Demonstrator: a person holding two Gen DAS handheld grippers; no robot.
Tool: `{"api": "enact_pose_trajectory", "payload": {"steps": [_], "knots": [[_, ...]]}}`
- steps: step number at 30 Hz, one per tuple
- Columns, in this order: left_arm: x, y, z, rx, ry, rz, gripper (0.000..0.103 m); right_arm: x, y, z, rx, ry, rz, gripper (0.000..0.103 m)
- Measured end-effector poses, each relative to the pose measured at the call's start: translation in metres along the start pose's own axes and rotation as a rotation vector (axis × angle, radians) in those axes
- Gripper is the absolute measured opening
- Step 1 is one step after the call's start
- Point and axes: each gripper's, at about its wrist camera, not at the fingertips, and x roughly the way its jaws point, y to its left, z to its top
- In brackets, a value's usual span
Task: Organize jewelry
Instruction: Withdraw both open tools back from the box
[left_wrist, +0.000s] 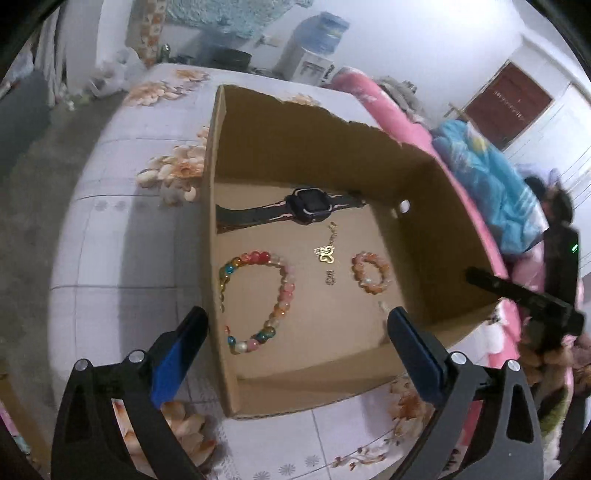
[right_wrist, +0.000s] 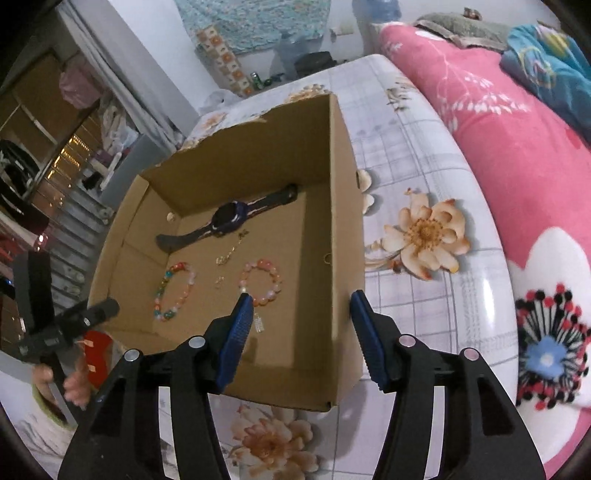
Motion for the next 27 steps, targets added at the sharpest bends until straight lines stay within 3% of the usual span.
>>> {"api": "enact_pose_trajectory", "payload": {"steps": [8,14,16,18,20,24,27], "knots": [[-0.023,-0.017,-0.04,-0.034,0.0,-0.115,0.095,-0.02,-0.01,-0.024,0.021,-0.019,-0.036,0.052],[-0.038,-0.024,-0.066,0.002,-0.031,-0.143,0.095,-0.027,-0.015,-0.039,0.055,-0.046,-0.043,0.053],[-0.045,-0.023,-0.07,0.023,-0.067,-0.145,0.095,-0.029,-0.011,-0.045,0.045,-0.063,-0.088,0.053],[-0.056,-0.024,-0.075,0.046,-0.132,-0.104,0.095,-0.038,-0.003,-0.055,0.017,-0.118,-0.202,0.056],[-0.067,-0.023,-0.08,0.068,-0.188,-0.071,0.096,-0.055,0.003,-0.071,0.033,-0.21,-0.285,0.071],[-0.093,-0.026,-0.094,0.121,-0.287,0.002,0.097,-0.091,0.004,-0.11,0.121,-0.367,-0.31,0.079],[-0.108,-0.031,-0.108,0.148,-0.343,0.017,0.097,-0.112,0.009,-0.14,0.147,-0.437,-0.321,0.083]]}}
